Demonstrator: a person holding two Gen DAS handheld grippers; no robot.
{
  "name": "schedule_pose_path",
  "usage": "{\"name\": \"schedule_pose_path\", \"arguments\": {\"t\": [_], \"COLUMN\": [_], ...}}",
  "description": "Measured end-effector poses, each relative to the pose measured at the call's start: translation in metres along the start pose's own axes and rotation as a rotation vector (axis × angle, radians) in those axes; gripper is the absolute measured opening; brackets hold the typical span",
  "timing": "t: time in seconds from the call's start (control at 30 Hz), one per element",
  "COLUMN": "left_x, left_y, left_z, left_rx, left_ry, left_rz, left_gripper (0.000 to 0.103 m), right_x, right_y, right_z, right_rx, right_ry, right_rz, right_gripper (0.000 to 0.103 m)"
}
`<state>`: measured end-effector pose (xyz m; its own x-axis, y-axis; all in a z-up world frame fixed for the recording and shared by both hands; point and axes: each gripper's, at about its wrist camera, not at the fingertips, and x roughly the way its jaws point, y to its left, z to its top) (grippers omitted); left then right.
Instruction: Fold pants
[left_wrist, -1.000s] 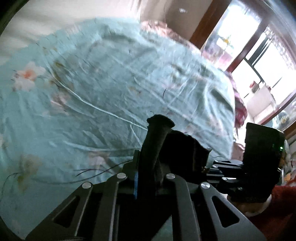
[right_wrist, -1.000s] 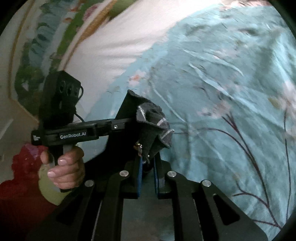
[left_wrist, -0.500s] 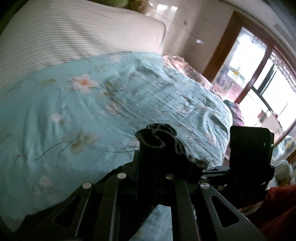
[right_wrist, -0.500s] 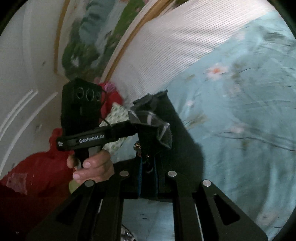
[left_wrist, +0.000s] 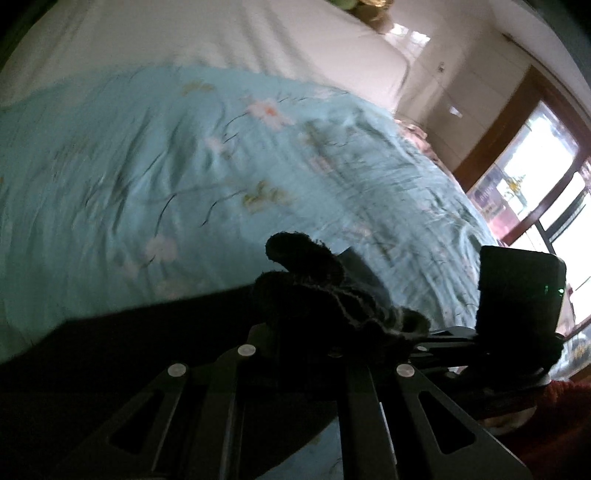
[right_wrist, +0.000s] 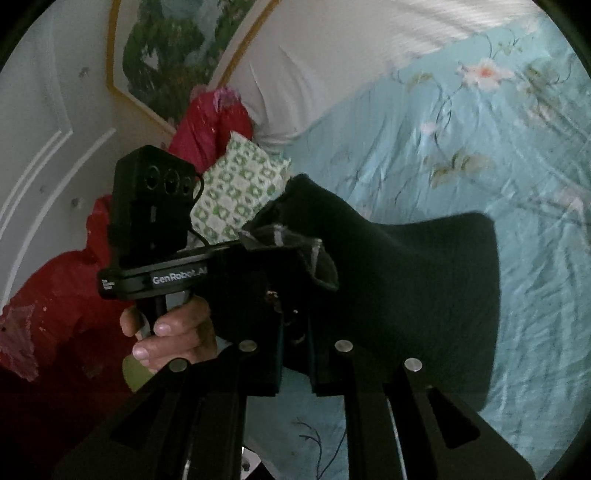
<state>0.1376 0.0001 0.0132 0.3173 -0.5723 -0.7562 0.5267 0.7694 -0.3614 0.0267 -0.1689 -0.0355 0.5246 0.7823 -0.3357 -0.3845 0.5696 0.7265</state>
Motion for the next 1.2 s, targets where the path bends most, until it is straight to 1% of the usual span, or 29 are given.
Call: {"name": "schedule_pose_path", "arguments": {"t": [0.17,0.37,0.47,0.57,0.63,0.73,0.8,0.87,0.97,1.03,1.07,1.1,1.13,1.2], "left_x": [0.007,0.011,0.009,-0.001,-0.009,-0.027,-0.037,-0.051,-0.069,-0.082,-0.089,-0.097,-0.104,-0.115], "left_y": [0.023,0.037,0.041,0.046,0.049,0.054,0.058,0.061,0.065,0.068,0.07,0.072,0.075,0.079], "left_z": [-0.014,-0.025,-0.03,-0.037,-0.042,-0.053,-0.061,-0.071,-0.087,-0.098,-0.105,-0.112,-0.119,-0.13], "left_rx": [-0.07,-0.13,-0.16,-0.198,-0.227,-0.277,-0.309,-0.346,-0.398,-0.434,-0.459,-0.487,-0.514,-0.563], "left_ry": [0.013,0.015,0.008,-0.013,-0.031,-0.065,-0.084,-0.11,-0.137,-0.157,-0.171,-0.183,-0.196,-0.221], "left_rz": [0.017,0.048,0.084,0.113,0.147,0.171,0.189,0.213,0.232,0.252,0.261,0.268,0.279,0.298], "left_gripper": [0.007,0.008,0.009,0.012,0.013,0.015,0.024,0.029,0.031,0.034,0.039,0.046,0.049,0.05], "right_x": [0.019,0.034,0.038,0.042,0.044,0.048,0.049,0.05,0.052,0.054,0.056,0.058,0.06,0.067], "right_y": [-0.002,0.001,0.004,0.004,0.006,0.012,0.018,0.023,0.033,0.041,0.045,0.049,0.053,0.061], "right_z": [-0.007,-0.012,-0.012,-0.013,-0.013,-0.013,-0.014,-0.014,-0.013,-0.01,-0.009,-0.007,-0.004,0.002], "right_rx": [-0.006,-0.033,-0.051,-0.05,-0.056,-0.075,-0.089,-0.095,-0.116,-0.127,-0.133,-0.141,-0.152,-0.172], "right_ry": [0.06,0.109,0.132,0.148,0.155,0.162,0.173,0.182,0.191,0.199,0.203,0.206,0.211,0.218], "right_rz": [-0.022,-0.068,-0.086,-0.086,-0.075,-0.076,-0.072,-0.054,-0.03,-0.008,0.0,0.009,0.023,0.041], "right_gripper": [0.012,0.015,0.017,0.023,0.034,0.043,0.044,0.045,0.045,0.045,0.045,0.045,0.045,0.045]}}
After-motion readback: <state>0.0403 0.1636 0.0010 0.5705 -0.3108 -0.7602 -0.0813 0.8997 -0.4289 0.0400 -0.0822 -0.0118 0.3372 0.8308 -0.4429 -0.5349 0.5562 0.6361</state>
